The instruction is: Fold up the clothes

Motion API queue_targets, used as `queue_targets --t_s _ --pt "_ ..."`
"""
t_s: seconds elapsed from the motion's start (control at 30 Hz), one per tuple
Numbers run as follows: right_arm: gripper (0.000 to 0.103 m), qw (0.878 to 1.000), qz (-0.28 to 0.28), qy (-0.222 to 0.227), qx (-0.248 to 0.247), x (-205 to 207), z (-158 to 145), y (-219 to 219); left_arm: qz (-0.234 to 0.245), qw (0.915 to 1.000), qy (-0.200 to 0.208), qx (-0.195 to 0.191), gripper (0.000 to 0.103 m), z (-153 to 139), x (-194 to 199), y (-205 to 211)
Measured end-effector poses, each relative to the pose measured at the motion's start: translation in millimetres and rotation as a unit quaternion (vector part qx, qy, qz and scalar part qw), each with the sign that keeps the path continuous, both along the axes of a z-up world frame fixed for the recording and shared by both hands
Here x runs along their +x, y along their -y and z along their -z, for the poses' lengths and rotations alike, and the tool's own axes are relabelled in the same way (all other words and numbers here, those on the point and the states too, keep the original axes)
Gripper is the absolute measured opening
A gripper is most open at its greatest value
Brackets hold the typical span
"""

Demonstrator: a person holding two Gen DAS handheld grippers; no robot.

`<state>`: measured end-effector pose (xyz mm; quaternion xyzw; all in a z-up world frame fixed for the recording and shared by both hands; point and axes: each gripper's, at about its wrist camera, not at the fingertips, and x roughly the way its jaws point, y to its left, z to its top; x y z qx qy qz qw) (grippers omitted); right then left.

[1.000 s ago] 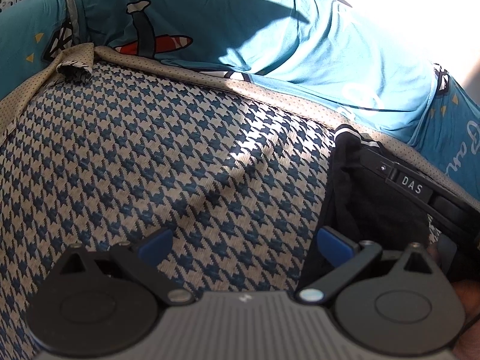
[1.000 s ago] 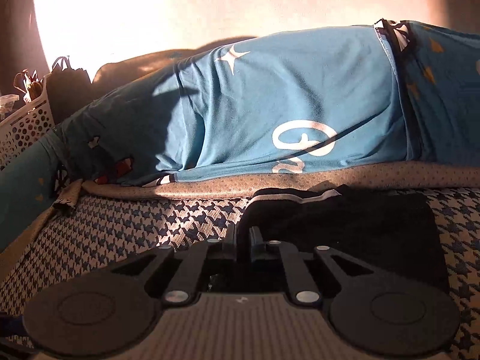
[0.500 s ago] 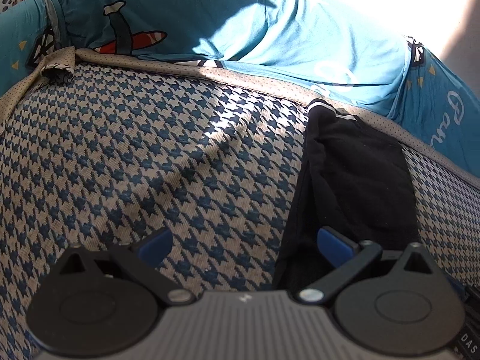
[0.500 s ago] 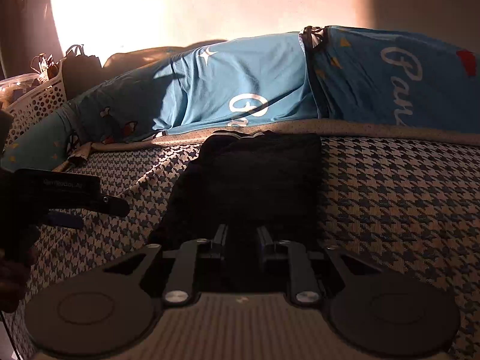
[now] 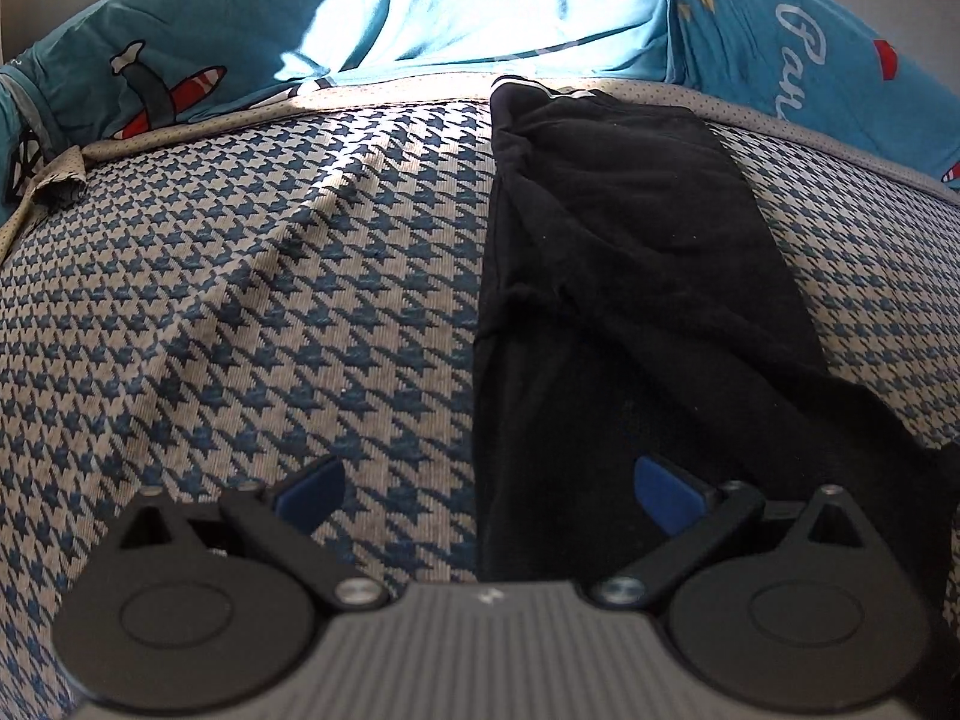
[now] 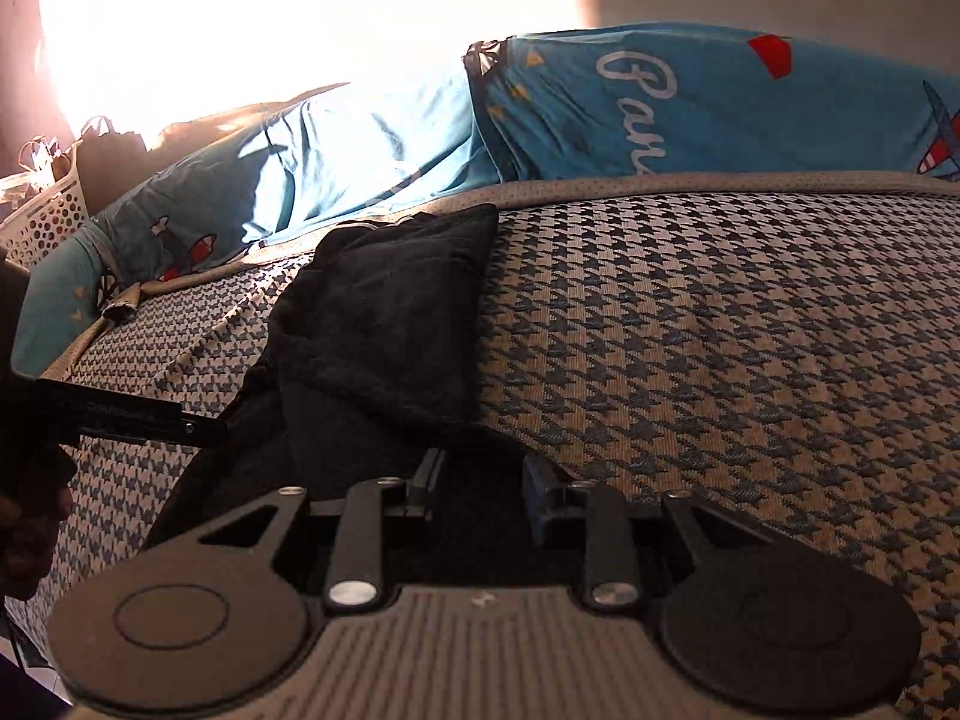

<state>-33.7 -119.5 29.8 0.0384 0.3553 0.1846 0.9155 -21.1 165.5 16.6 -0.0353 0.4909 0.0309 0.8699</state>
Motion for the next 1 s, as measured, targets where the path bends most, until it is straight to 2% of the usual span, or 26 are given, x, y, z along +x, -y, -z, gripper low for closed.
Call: queue_targets --t_s 0.2,0.43,0.6,0.7,0.87,1.0 --pt "0.036 0.999 0.031 0.0 -0.028 -22.6 1.7 21.4 0.019 0.9997 -0.008 0.013 0.103 5.9 -25.9 13.3" --pt "0.036 0.997 0.058 -0.016 -0.057 -27.5 17.4 34.1 -0.005 0.9995 -0.025 0.019 0.103 15.1 -47.0 9.6" --pt "0.036 0.995 0.085 -0.037 -0.022 -21.8 28.2 47.5 -0.02 0.9992 -0.021 0.028 0.103 17.8 -60.3 7.5" --pt "0.037 0.995 0.091 -0.027 -0.004 -18.5 31.0 50.8 -0.031 0.9989 -0.019 0.03 0.103 17.8 -70.8 8.3" --pt "0.039 0.996 0.081 0.002 -0.027 -12.6 37.2 42.6 -0.055 0.9979 -0.016 0.03 0.103 17.9 -84.2 5.0" --pt "0.04 0.996 0.079 0.009 -0.027 -11.4 39.5 41.8 -0.077 0.9965 -0.005 0.034 0.103 15.4 -91.6 2.4"
